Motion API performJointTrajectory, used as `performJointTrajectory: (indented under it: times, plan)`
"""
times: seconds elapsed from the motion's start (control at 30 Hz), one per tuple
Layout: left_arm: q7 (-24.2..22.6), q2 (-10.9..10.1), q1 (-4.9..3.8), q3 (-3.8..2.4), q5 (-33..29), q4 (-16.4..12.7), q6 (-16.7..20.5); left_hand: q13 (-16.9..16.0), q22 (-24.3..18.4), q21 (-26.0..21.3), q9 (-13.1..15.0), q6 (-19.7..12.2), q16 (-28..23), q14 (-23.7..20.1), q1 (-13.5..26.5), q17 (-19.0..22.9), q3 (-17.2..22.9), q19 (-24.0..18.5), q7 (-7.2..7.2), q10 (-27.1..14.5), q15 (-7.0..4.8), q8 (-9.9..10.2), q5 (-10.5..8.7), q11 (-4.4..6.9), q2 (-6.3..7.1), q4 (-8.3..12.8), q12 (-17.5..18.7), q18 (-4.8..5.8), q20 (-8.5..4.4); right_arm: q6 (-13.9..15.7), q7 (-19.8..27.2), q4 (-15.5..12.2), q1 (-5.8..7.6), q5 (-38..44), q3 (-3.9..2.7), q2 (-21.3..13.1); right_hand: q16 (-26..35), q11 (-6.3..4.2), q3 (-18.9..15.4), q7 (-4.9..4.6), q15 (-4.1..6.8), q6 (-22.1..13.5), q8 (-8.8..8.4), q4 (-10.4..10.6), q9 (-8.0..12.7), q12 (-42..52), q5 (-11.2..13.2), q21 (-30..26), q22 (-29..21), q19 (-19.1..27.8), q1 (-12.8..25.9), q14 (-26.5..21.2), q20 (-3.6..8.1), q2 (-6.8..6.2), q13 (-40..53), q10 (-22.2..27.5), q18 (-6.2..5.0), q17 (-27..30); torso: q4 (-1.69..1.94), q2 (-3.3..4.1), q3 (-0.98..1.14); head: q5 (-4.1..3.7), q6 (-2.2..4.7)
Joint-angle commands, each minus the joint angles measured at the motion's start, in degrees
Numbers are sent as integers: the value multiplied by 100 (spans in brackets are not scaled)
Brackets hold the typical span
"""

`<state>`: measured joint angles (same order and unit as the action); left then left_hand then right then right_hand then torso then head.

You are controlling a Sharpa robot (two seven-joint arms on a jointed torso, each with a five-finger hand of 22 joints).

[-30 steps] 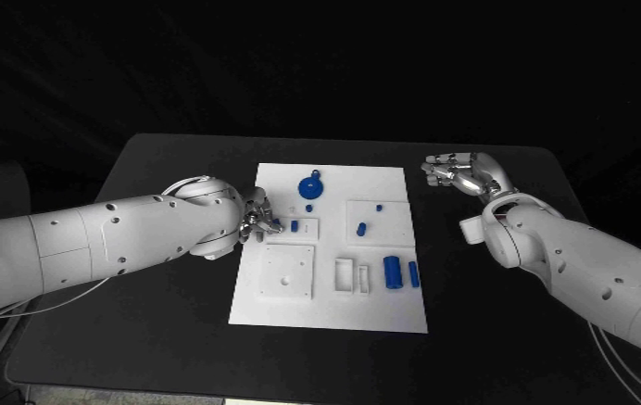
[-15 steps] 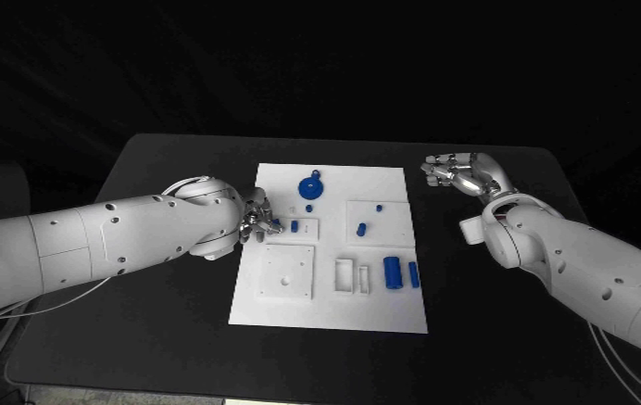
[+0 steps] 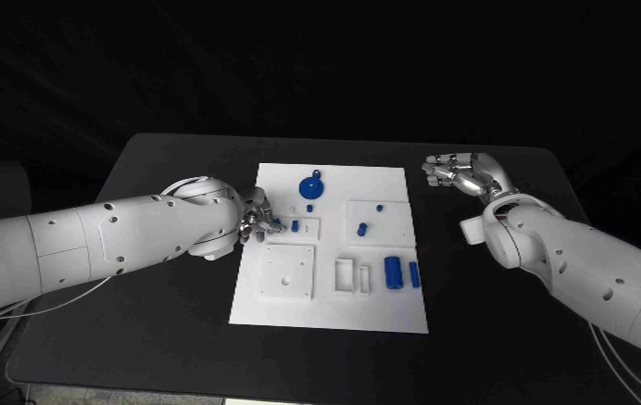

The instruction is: Assemble the parts on the task board

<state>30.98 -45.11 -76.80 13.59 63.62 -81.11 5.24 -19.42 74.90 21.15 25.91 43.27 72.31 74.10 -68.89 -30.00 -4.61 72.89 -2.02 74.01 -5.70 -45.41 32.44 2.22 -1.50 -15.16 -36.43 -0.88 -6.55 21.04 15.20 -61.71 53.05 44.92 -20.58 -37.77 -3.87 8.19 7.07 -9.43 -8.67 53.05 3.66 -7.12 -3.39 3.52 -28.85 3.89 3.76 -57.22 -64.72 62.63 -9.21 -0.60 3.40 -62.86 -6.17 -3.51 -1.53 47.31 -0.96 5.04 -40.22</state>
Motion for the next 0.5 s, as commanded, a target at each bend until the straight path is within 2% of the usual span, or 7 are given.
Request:
performJointTrajectory:
  times: [0.03, 0.23, 0.33, 0.5]
  plan:
    - [-54, 5, 34, 19, -84, -10, 19, -3, 101, -39, -576, -18, -19, 13, 18, 11, 11, 12, -28, -41, 37, 79, -1, -16, -10, -50, 9, -99, 10, -47, 60, -9, -4, 2, -2, -2, 36, 16, 23, -1, -3, -27, -29, -19, 4, -18, -13, -8, -7, 18, 49, -55, -2, -15, -8, 37, -108, 8, -2, 1, 2, -1, 0]
    - [-75, -5, 34, 18, -134, -19, -17, 0, 101, -53, -592, -50, -20, -2, -32, 16, 149, -1, -25, -62, 38, 68, 272, -17, -133, -97, 14, -97, 13, -50, 57, -4, -5, 2, -2, -7, 36, 16, 43, -1, -3, -29, -30, -33, 4, -18, -47, -8, -7, 19, 46, -55, -2, -20, -8, 37, -108, 8, -1, 2, 1, -11, -1]
    - [-86, -8, 34, 18, -152, -26, -30, 3, 103, -56, -594, -73, -21, -9, -97, 19, 304, -5, -22, -75, 36, 56, 675, -15, -165, -104, 20, -95, 10, -51, 56, -1, -7, 2, -2, -8, 36, 15, 54, -1, -1, -29, -30, -37, 4, -18, -107, -7, -7, 17, 49, -54, -2, -25, -8, 37, -109, 8, -2, 1, 0, -11, 4]
    - [-107, -22, 34, 18, -177, -43, -55, 10, 104, -62, -583, -113, -27, -21, -120, 25, 578, -17, -26, -92, 37, 17, 1230, -16, -135, -110, 30, -94, 10, -59, 52, 3, -11, 2, -2, -11, 37, 15, 84, -1, -1, -27, -30, -43, 4, -18, -143, -8, -7, 17, 63, -52, 0, -33, -8, 35, -108, 8, -3, 1, 0, -16, -3]
